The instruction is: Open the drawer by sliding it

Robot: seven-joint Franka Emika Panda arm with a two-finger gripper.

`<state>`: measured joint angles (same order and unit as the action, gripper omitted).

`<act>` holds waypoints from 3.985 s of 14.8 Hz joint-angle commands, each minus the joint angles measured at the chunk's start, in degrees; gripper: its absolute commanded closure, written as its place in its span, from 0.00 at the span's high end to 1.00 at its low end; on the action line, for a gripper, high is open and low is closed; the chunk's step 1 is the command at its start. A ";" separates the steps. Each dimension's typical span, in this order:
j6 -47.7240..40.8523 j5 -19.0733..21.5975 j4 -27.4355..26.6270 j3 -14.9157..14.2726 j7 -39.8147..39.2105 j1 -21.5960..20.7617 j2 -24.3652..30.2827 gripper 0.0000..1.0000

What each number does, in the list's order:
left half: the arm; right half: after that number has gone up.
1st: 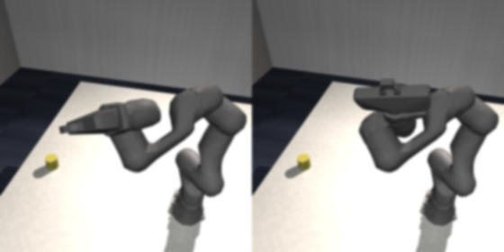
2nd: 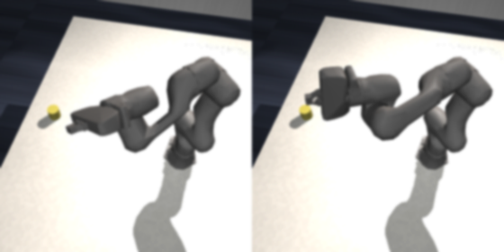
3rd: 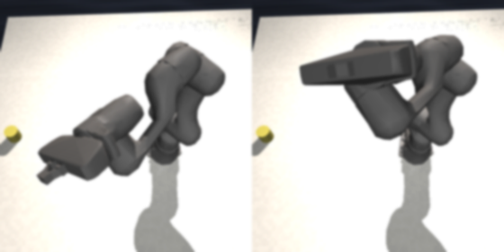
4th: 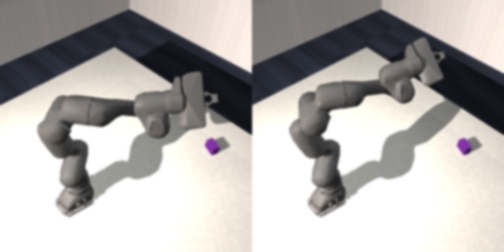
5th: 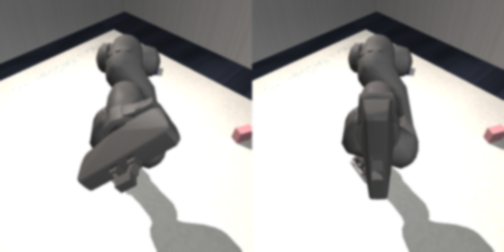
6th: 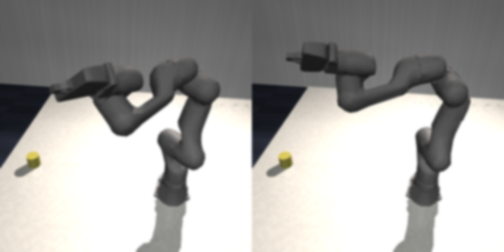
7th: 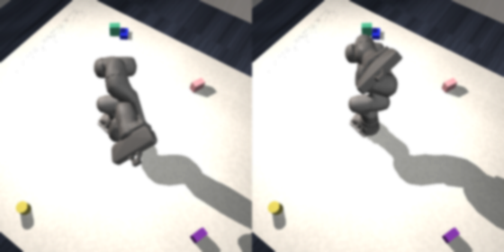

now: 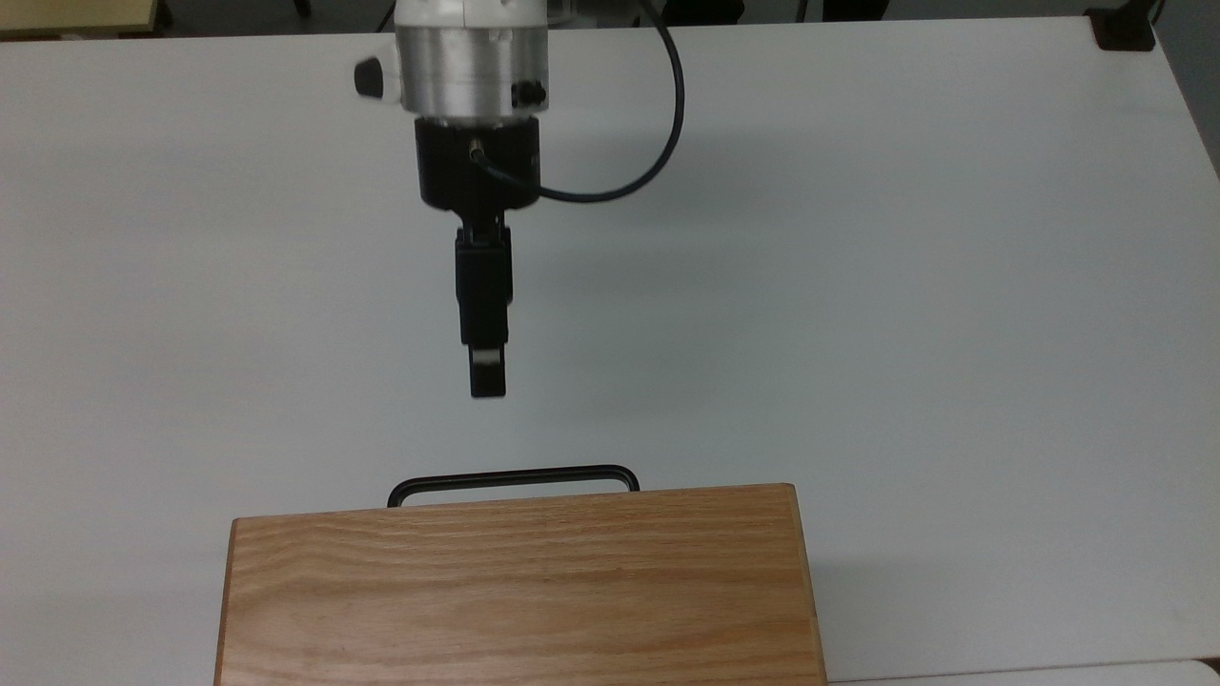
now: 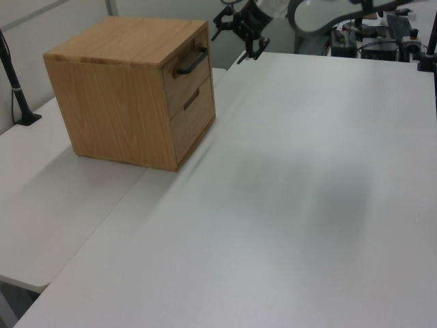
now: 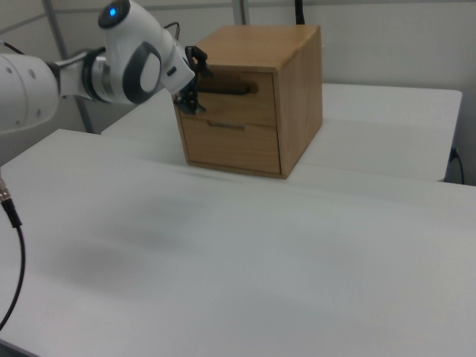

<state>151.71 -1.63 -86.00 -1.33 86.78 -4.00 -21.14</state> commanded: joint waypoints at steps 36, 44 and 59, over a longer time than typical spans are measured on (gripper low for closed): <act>19.42 0.75 -20.06 0.54 6.03 -2.41 7.85 0.09; 18.80 0.75 -38.44 0.54 6.03 -2.59 22.88 0.10; -2.44 0.75 -30.12 -0.16 5.15 -1.71 27.99 1.00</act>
<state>156.51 -1.56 -119.35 -0.87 91.94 -5.25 5.11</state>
